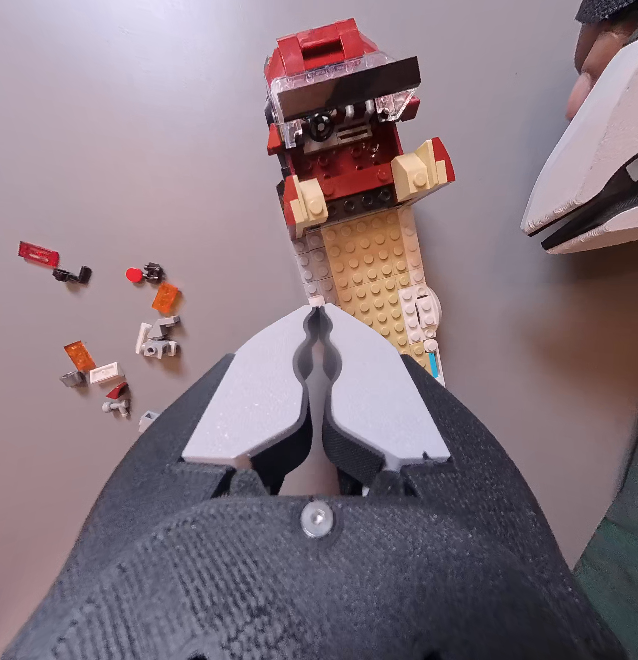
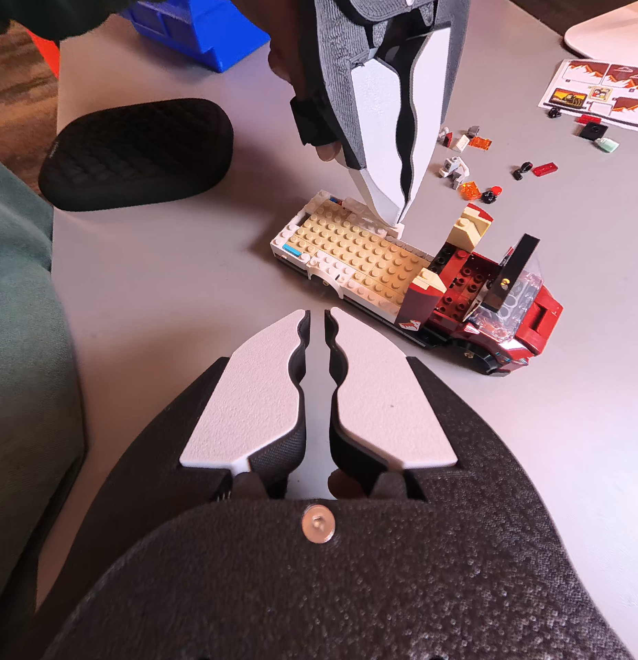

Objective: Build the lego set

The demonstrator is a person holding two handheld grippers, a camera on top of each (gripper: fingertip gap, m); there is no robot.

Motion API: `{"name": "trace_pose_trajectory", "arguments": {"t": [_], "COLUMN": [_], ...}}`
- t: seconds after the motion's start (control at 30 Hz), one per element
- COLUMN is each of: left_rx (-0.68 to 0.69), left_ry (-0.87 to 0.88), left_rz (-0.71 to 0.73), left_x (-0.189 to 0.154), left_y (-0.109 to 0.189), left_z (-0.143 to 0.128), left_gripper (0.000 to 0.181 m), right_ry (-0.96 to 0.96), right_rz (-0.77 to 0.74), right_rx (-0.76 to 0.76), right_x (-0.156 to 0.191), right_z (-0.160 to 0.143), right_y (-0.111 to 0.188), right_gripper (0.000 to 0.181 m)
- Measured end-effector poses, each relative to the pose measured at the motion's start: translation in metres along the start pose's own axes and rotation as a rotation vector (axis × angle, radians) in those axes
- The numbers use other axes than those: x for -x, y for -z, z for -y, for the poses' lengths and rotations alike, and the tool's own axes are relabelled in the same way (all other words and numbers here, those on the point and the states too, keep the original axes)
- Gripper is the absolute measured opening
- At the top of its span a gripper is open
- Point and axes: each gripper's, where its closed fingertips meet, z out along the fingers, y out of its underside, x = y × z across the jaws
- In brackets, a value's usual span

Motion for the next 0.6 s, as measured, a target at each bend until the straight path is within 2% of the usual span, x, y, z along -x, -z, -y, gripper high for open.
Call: {"name": "trace_pose_trajectory", "arguments": {"t": [0.3, 0.4, 0.47, 0.6], "left_rx": [-0.001, -0.091, -0.107, -0.099], "left_ry": [-0.031, -0.025, -0.02, -0.006], "left_rz": [-0.004, 0.0, 0.026, 0.042], "left_x": [0.0, -0.003, -0.002, -0.004], "left_y": [0.0, 0.012, 0.022, 0.029], "left_z": [0.003, 0.011, 0.008, -0.008], "left_gripper": [0.0, 0.0, 0.02, 0.023], "right_ry": [0.005, -0.001, -0.005, -0.005], "right_rz": [-0.001, -0.003, -0.002, 0.005], "right_rx": [-0.004, -0.01, -0.01, -0.006], "right_x": [0.0, -0.001, -0.002, -0.001], "right_z": [0.0, 0.001, 0.001, 0.0], "right_y": [0.001, 0.002, 0.002, 0.001], "right_gripper": [0.008, 0.008, 0.008, 0.008]}}
